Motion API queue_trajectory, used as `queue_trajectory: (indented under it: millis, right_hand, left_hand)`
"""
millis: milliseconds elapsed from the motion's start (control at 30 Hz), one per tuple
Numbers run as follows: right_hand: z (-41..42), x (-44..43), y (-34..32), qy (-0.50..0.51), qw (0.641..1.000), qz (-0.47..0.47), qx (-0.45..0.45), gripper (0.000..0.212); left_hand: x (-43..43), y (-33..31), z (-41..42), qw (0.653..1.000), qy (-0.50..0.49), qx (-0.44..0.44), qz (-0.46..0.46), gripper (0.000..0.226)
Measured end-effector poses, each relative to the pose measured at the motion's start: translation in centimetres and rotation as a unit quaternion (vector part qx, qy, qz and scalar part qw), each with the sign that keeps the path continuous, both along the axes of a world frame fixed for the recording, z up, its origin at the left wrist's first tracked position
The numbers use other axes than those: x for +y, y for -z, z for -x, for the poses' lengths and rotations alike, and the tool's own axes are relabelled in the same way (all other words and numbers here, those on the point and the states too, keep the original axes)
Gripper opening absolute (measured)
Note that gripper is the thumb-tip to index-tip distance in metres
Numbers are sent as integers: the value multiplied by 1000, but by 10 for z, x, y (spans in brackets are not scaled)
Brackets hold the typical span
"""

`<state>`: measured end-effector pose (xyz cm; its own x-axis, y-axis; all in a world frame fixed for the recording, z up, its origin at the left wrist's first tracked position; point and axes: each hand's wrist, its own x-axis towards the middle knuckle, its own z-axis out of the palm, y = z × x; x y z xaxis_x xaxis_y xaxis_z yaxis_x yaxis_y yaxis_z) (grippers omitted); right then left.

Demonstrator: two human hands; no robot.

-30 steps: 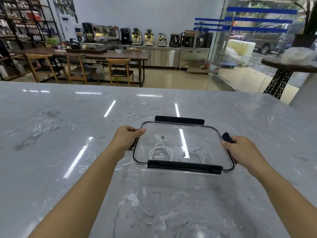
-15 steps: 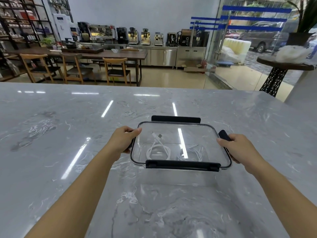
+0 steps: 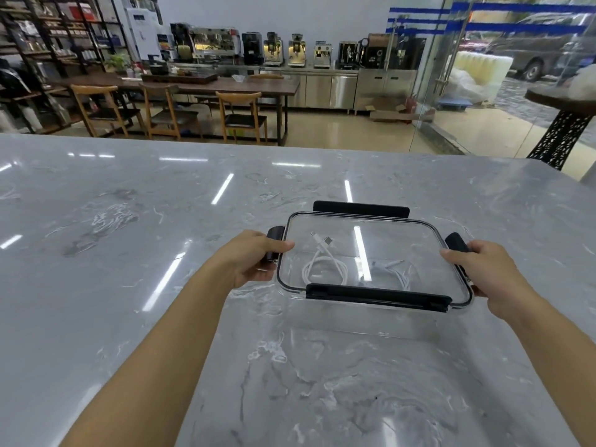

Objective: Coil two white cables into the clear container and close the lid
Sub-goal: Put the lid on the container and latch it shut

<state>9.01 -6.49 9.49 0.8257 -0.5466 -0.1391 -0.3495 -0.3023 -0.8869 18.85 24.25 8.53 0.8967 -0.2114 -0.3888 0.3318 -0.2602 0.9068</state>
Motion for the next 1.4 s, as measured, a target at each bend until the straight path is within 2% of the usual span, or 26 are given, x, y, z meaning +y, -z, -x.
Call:
queue_trajectory:
  millis: [200,267,300,333,367,400,433,467,533,600,767,833,967,1000,1033,1100,1133,1167,1200,1267,1333,1400]
  right_hand:
    - [2,-4,0,-15,999,-49,-14,18]
    - [4,-4,4,10,999,-28,-44,41]
    - [5,-2,7,18,997,47,-55,47]
    - [7,-1,9,23,982,178,-61,43]
    - [8,-1,12,30,942,327,-66,33]
    - [9,-1,12,30,899,432,-73,24]
    - [8,0,10,19,871,487,-62,24]
    - [6,-1,8,0,860,510,-31,34]
    - [2,-2,5,-36,875,482,27,58]
    - [0,-5,3,-53,910,410,23,66]
    - [-4,-13,1,-66,966,248,-9,60]
    - [-5,-16,2,-66,976,205,-28,53]
    - [-6,-20,4,-76,979,187,-17,51]
    - [-7,-20,3,-82,978,193,-8,50]
    - [-8,-20,2,-82,971,225,2,48]
    - [-12,-19,-2,-91,939,332,-26,50]
    - [-15,-16,-5,-118,922,362,-62,53]
    - [-18,-13,-9,-156,908,379,-88,54]
    - [-22,-8,-13,-200,895,387,-99,54]
    - [-32,2,-17,-270,880,386,-68,59]
    - [-42,9,-17,-308,871,381,-23,64]
    - [-51,15,-13,-334,862,380,17,64]
  left_hand:
    - [-1,-6,1,999,18,36,28,16]
    - [-1,-8,3,999,7,23,29,25]
    - [-2,-8,4,1000,-3,-5,8,35]
    - [-4,-8,7,998,-16,-52,-39,43]
    - [-6,-10,9,987,-25,-115,-108,47]
    - [-9,-11,11,966,-27,-178,-188,46]
    - [-12,-13,13,938,-21,-227,-262,43]
    - [-17,-15,15,915,-11,-254,-313,39]
    - [-24,-17,16,896,8,-265,-357,27]
    - [-23,-16,13,909,11,-245,-338,30]
    - [-15,-18,4,967,-7,-171,-190,33]
    - [-16,-19,5,973,-11,-160,-164,29]
    - [-15,-18,8,975,-15,-166,-145,26]
    - [-15,-18,9,970,-8,-170,-171,33]
    - [-17,-18,10,954,7,-190,-234,41]
    - [-22,-20,15,873,16,-319,-368,48]
    - [-27,-20,19,833,23,-407,-374,45]
    - [-31,-21,24,814,47,-468,-341,41]
    - [-37,-23,28,814,92,-491,-298,39]
    - [-47,-23,37,831,200,-457,-245,50]
    - [-52,-22,42,838,282,-388,-259,64]
    - [-54,-21,42,825,338,-340,-297,74]
